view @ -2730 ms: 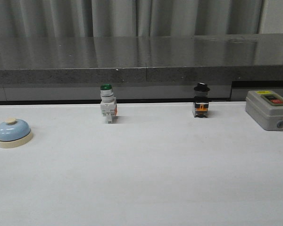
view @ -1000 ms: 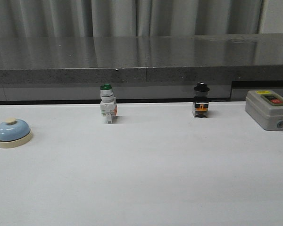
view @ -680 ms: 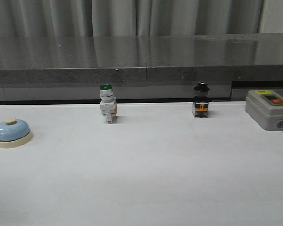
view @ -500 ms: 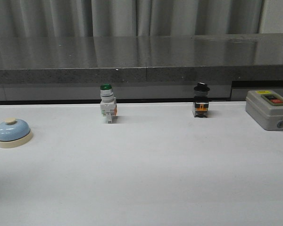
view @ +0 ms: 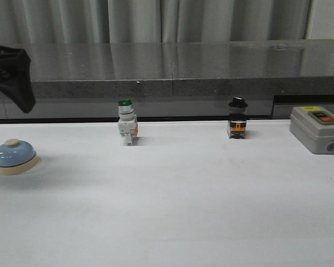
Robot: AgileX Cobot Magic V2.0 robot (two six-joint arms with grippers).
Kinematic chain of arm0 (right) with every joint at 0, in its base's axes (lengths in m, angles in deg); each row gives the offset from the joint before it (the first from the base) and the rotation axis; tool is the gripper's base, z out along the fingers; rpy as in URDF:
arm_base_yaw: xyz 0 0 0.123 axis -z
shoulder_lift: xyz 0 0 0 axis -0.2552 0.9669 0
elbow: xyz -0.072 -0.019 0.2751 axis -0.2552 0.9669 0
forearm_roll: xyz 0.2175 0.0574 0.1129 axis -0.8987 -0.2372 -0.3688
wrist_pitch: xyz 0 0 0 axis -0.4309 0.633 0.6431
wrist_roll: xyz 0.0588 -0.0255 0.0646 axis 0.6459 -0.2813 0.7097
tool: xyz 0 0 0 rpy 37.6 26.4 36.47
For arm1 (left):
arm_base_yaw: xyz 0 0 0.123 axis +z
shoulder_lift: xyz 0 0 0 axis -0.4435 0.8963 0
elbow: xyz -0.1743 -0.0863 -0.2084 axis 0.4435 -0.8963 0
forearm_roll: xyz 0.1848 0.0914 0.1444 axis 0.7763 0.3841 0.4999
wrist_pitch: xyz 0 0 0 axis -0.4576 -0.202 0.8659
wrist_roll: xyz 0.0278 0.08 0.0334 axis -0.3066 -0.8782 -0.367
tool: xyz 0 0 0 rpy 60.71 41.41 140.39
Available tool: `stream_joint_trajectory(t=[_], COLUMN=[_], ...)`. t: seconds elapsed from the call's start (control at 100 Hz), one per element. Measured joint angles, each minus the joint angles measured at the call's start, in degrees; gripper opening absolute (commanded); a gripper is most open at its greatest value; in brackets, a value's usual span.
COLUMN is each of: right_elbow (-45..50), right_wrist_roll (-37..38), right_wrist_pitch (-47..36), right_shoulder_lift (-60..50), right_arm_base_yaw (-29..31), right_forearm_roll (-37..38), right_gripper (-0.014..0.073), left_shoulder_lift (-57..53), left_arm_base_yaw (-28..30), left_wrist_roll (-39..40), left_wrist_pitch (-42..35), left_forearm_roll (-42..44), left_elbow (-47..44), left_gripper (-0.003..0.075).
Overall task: Place and press bell with both arms
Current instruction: 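Lower the left gripper over the blue bell and close on it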
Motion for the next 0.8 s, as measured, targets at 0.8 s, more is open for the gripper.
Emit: stream_joint_trajectory(t=[0.8], right_elbow=[0.0], right_wrist_roll=[0.0], right_wrist_pitch=[0.0], right_shoulder_lift=[0.0], right_arm_base_yaw=[0.0], right_forearm_roll=[0.0], right_gripper=[-0.006], left_shoulder_lift=[19.0], left_arm_base_yaw=[1.2], left_wrist_roll=[0.6], left_wrist_pitch=[7.9], left_forearm_roll=[-0.3], left_elbow=[11.1], left_gripper=[0.0616])
